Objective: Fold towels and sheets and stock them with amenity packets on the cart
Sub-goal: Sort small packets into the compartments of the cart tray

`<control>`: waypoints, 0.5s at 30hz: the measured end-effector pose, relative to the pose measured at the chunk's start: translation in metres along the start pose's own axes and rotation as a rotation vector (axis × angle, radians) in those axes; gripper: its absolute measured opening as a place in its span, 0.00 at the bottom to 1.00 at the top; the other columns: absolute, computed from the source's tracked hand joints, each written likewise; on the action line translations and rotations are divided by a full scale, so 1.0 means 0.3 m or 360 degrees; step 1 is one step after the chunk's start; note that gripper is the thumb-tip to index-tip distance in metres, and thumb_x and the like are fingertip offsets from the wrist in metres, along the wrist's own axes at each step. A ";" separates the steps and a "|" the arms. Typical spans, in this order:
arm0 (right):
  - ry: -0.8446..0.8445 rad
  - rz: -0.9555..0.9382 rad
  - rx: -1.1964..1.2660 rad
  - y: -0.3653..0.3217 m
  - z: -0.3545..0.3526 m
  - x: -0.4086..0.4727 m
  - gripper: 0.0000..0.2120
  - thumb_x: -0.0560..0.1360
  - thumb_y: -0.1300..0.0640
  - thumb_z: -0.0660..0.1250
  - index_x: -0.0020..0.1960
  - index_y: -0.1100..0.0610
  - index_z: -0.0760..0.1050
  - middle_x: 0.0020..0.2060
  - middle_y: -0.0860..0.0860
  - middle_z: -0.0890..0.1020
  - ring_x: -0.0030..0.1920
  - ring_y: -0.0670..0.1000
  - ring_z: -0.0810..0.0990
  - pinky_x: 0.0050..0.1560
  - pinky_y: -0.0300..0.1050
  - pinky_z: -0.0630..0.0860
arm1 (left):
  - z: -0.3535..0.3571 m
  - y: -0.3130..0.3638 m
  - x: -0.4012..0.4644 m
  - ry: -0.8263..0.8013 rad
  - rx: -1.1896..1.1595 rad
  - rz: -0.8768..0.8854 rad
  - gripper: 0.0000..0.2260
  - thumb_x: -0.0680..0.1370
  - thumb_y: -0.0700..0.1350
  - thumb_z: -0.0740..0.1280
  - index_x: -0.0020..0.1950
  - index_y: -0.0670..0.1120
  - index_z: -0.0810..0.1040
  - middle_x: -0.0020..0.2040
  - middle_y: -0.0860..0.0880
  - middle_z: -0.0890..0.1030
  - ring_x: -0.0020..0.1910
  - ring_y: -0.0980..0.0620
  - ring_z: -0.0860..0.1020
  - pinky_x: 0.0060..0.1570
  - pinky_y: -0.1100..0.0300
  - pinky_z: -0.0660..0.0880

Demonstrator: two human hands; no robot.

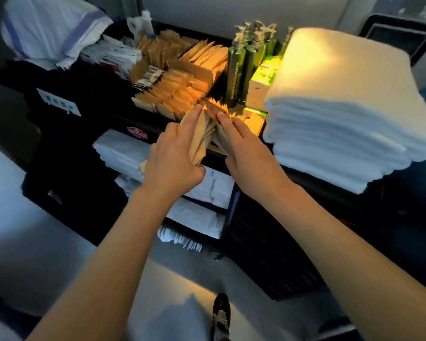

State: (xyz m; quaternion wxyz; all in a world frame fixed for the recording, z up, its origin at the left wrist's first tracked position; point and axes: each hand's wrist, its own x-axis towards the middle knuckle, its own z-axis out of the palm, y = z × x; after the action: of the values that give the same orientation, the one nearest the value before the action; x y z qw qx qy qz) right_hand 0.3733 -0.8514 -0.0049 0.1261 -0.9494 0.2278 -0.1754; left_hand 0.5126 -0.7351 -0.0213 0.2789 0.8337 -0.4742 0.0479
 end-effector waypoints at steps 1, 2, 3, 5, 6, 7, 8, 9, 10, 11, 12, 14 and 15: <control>0.0014 -0.0025 0.0021 0.020 0.003 0.046 0.40 0.80 0.64 0.64 0.84 0.48 0.46 0.81 0.54 0.57 0.70 0.61 0.71 0.58 0.53 0.78 | 0.000 -0.002 0.041 -0.0006 0.0016 -0.0020 0.55 0.65 0.48 0.77 0.81 0.63 0.44 0.60 0.46 0.71 0.54 0.41 0.75 0.49 0.42 0.77; 0.0029 -0.0047 0.0040 0.037 0.006 0.093 0.40 0.80 0.65 0.63 0.84 0.48 0.47 0.81 0.54 0.58 0.70 0.61 0.71 0.59 0.54 0.78 | -0.001 -0.005 0.082 -0.0016 0.0039 -0.0038 0.55 0.65 0.48 0.78 0.81 0.64 0.44 0.62 0.45 0.71 0.56 0.40 0.75 0.51 0.40 0.77; 0.0036 -0.0069 0.0059 0.050 0.010 0.137 0.40 0.79 0.65 0.64 0.84 0.49 0.47 0.80 0.55 0.59 0.70 0.61 0.72 0.59 0.54 0.78 | -0.005 -0.010 0.121 -0.0026 0.0066 -0.0060 0.55 0.66 0.48 0.78 0.81 0.63 0.44 0.63 0.45 0.71 0.58 0.39 0.74 0.53 0.39 0.77; 0.0020 -0.0128 0.0112 0.069 0.024 0.223 0.40 0.79 0.66 0.64 0.84 0.50 0.48 0.79 0.54 0.61 0.69 0.60 0.72 0.60 0.55 0.78 | -0.011 -0.025 0.183 -0.0023 0.0124 -0.0108 0.55 0.66 0.47 0.78 0.82 0.63 0.44 0.64 0.44 0.70 0.61 0.39 0.73 0.56 0.38 0.76; 0.0009 -0.0165 0.0142 0.074 0.033 0.262 0.40 0.79 0.66 0.64 0.84 0.51 0.48 0.79 0.54 0.61 0.69 0.60 0.72 0.61 0.56 0.77 | -0.015 -0.036 0.207 -0.0016 0.0148 -0.0132 0.55 0.66 0.47 0.78 0.82 0.63 0.44 0.64 0.44 0.70 0.61 0.39 0.73 0.56 0.38 0.76; 0.0006 -0.0205 0.0165 0.078 0.043 0.299 0.40 0.79 0.66 0.65 0.84 0.51 0.48 0.79 0.54 0.61 0.70 0.60 0.72 0.62 0.56 0.77 | -0.020 -0.048 0.230 -0.0007 0.0166 -0.0155 0.55 0.66 0.47 0.78 0.82 0.62 0.44 0.65 0.44 0.70 0.61 0.39 0.73 0.56 0.37 0.76; 0.0009 -0.0238 0.0183 0.077 0.054 0.335 0.40 0.79 0.65 0.65 0.83 0.51 0.49 0.79 0.54 0.61 0.70 0.60 0.72 0.63 0.56 0.77 | -0.026 -0.062 0.252 0.0004 0.0181 -0.0181 0.55 0.66 0.47 0.78 0.82 0.62 0.44 0.65 0.44 0.70 0.61 0.39 0.73 0.56 0.37 0.76; 0.0012 -0.0262 0.0196 0.075 0.066 0.369 0.40 0.79 0.65 0.65 0.83 0.51 0.49 0.80 0.54 0.60 0.71 0.60 0.71 0.63 0.57 0.76 | -0.032 -0.078 0.274 0.0015 0.0197 -0.0207 0.55 0.66 0.47 0.78 0.82 0.63 0.45 0.65 0.43 0.70 0.61 0.39 0.74 0.55 0.38 0.76; 0.0012 -0.0280 0.0211 0.069 0.076 0.401 0.40 0.79 0.65 0.65 0.83 0.51 0.48 0.80 0.54 0.59 0.72 0.60 0.71 0.64 0.57 0.76 | -0.038 -0.094 0.294 0.0028 0.0211 -0.0229 0.54 0.66 0.48 0.78 0.82 0.63 0.45 0.64 0.43 0.71 0.60 0.39 0.74 0.54 0.38 0.77; 0.0006 -0.0303 0.0229 0.062 0.086 0.433 0.39 0.79 0.64 0.65 0.84 0.52 0.48 0.81 0.55 0.58 0.72 0.60 0.70 0.65 0.57 0.75 | -0.045 -0.113 0.311 0.0044 0.0223 -0.0246 0.54 0.66 0.48 0.78 0.82 0.63 0.45 0.64 0.43 0.71 0.58 0.39 0.75 0.53 0.39 0.77; 0.0001 -0.0333 0.0248 0.053 0.097 0.466 0.39 0.79 0.64 0.65 0.84 0.52 0.48 0.80 0.55 0.59 0.73 0.60 0.69 0.67 0.57 0.74 | -0.052 -0.134 0.329 0.0063 0.0237 -0.0258 0.54 0.66 0.48 0.78 0.82 0.63 0.46 0.63 0.43 0.71 0.57 0.40 0.75 0.52 0.39 0.78; 0.0010 -0.0398 0.0273 0.031 0.119 0.533 0.39 0.79 0.65 0.65 0.83 0.53 0.49 0.79 0.55 0.61 0.74 0.59 0.69 0.67 0.55 0.74 | -0.068 -0.185 0.365 0.0092 0.0266 -0.0282 0.54 0.65 0.48 0.77 0.82 0.63 0.46 0.62 0.44 0.71 0.55 0.40 0.75 0.50 0.40 0.78; 0.0025 -0.0424 0.0285 0.020 0.132 0.568 0.39 0.79 0.65 0.65 0.83 0.54 0.50 0.79 0.55 0.62 0.73 0.59 0.69 0.67 0.54 0.74 | -0.076 -0.214 0.384 0.0106 0.0272 -0.0294 0.54 0.65 0.48 0.77 0.82 0.63 0.46 0.61 0.44 0.71 0.54 0.41 0.75 0.50 0.40 0.78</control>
State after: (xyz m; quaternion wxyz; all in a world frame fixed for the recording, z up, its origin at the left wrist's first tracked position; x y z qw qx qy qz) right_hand 0.5285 -0.9315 0.0043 0.1839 -0.9548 0.0843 -0.2177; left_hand 0.6323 -0.7862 0.0107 0.2256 0.8925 -0.3801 0.0900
